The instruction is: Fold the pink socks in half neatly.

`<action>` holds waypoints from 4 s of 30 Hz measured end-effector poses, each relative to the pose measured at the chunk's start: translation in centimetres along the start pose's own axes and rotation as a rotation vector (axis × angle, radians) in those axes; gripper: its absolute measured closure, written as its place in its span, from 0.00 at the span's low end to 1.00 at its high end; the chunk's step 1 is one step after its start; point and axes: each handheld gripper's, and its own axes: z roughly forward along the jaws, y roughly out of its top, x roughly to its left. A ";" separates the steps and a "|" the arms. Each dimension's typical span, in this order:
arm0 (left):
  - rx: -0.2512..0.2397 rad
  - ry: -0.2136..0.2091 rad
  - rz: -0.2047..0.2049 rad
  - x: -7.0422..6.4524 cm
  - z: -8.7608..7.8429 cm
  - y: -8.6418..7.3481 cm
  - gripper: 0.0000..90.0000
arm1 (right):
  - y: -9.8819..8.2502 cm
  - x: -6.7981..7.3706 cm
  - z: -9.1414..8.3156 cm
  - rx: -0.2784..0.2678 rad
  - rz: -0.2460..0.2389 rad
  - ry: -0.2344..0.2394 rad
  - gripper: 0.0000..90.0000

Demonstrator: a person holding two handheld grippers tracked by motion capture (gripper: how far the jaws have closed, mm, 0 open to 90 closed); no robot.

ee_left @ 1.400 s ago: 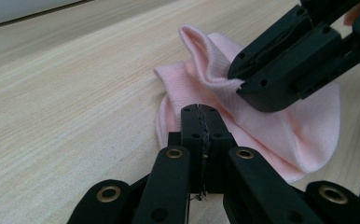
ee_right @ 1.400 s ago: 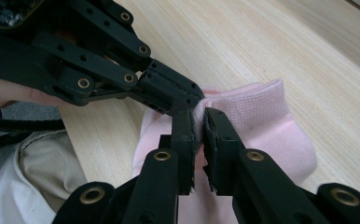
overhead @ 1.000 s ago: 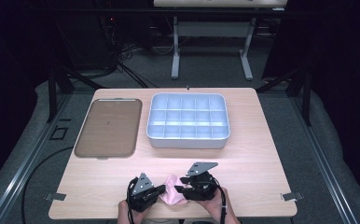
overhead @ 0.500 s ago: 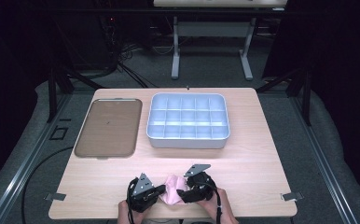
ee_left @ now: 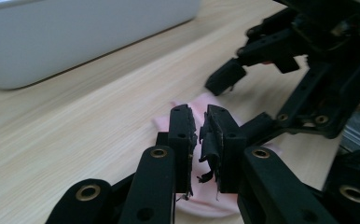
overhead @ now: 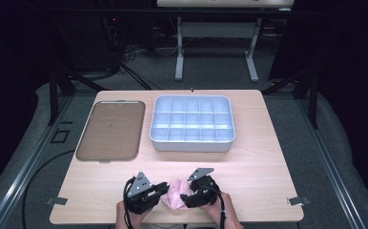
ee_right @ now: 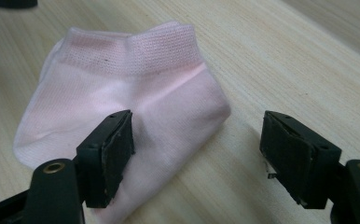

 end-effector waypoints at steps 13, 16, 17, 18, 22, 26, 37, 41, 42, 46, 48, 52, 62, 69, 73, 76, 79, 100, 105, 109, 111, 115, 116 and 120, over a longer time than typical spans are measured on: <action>0.087 0.038 0.032 -0.1 2.0 -2.7 0.98 | -0.2 -0.4 -0.2 -0.007 0.006 0.023 0.31; 0.076 0.029 0.021 0.0 1.9 -2.9 0.99 | -0.4 -0.7 -0.5 -0.021 0.045 0.060 0.36; 0.075 0.031 0.024 0.0 1.9 -3.0 0.99 | -0.5 -0.9 -0.8 -0.011 0.064 0.069 0.38; 0.070 0.030 0.023 0.0 1.9 -3.0 0.99 | -0.6 -1.0 -0.8 -0.017 0.078 0.075 0.39; 0.057 0.021 0.007 0.2 1.9 -3.2 1.00 | -0.6 -0.9 -1.0 -0.009 0.118 0.116 0.48; 0.056 0.024 0.013 0.1 1.9 -3.2 1.00 | -0.6 -0.6 -1.0 0.002 0.147 0.114 0.62; 0.057 0.027 -0.001 0.0 2.0 -3.2 1.00 | -1.4 -1.2 -0.7 -0.033 0.234 0.229 0.92; 0.060 0.019 -0.017 0.1 2.1 -3.0 1.00 | -1.7 -1.3 -1.0 -0.051 0.244 0.231 0.92; 0.063 0.014 -0.018 0.2 2.2 -2.9 1.00 | -1.8 -1.4 -1.1 -0.065 0.252 0.238 0.92; 0.066 0.018 -0.026 -0.2 2.7 -2.6 1.00 | -1.8 -1.6 -2.0 -0.075 0.256 0.239 0.92; 0.071 0.016 -0.021 -0.3 2.9 -2.4 1.00 | -1.8 -1.6 -2.4 -0.080 0.258 0.238 0.92; 0.075 0.005 -0.018 -0.6 3.5 -2.1 0.99 | -1.7 -1.7 -3.2 -0.096 0.267 0.244 0.92; 0.075 -0.013 -0.018 -1.0 4.6 -1.5 1.00 | -1.0 -1.4 -3.8 -0.132 0.249 0.256 0.92; 0.066 -0.027 -0.029 -0.8 4.5 -1.6 0.99 | -1.0 -0.6 -2.7 -0.177 0.247 0.280 0.92; 0.057 -0.055 -0.051 -0.5 4.3 -1.6 0.99 | -1.4 -1.0 -3.1 -0.178 0.257 0.269 0.92; 0.042 -0.061 -0.058 -0.3 3.9 -1.6 0.94 | -1.7 -1.2 -3.4 -0.182 0.264 0.259 0.92; 0.033 -0.049 -0.058 -0.3 3.2 -1.8 0.93 | -1.9 -1.3 -3.6 -0.183 0.266 0.253 0.92; 0.099 -0.021 -0.074 0.3 3.6 -2.2 0.98 | -0.2 -0.5 -2.6 -0.136 0.207 0.256 0.91; 0.100 -0.032 -0.072 0.4 3.6 -2.2 0.98 | 0.4 0.1 -1.7 -0.110 0.190 0.245 0.91; 0.104 -0.055 -0.081 0.8 3.2 -2.3 0.97 | 0.5 0.5 -1.2 -0.088 0.176 0.226 0.91; 0.107 -0.050 -0.097 1.1 2.6 -2.5 0.96 | 0.5 0.6 -1.0 -0.071 0.163 0.211 0.91; 0.073 -0.015 -0.114 1.8 1.2 -2.4 0.96 | 0.8 1.2 -0.6 -0.053 0.133 0.179 0.91; 0.059 -0.010 -0.113 1.9 0.8 -2.2 0.96 | 0.8 1.3 -0.5 -0.054 0.134 0.173 0.91; 0.023 -0.034 -0.075 1.6 -0.2 -0.3 0.95 | 1.0 1.6 -0.4 -0.040 0.108 0.154 0.91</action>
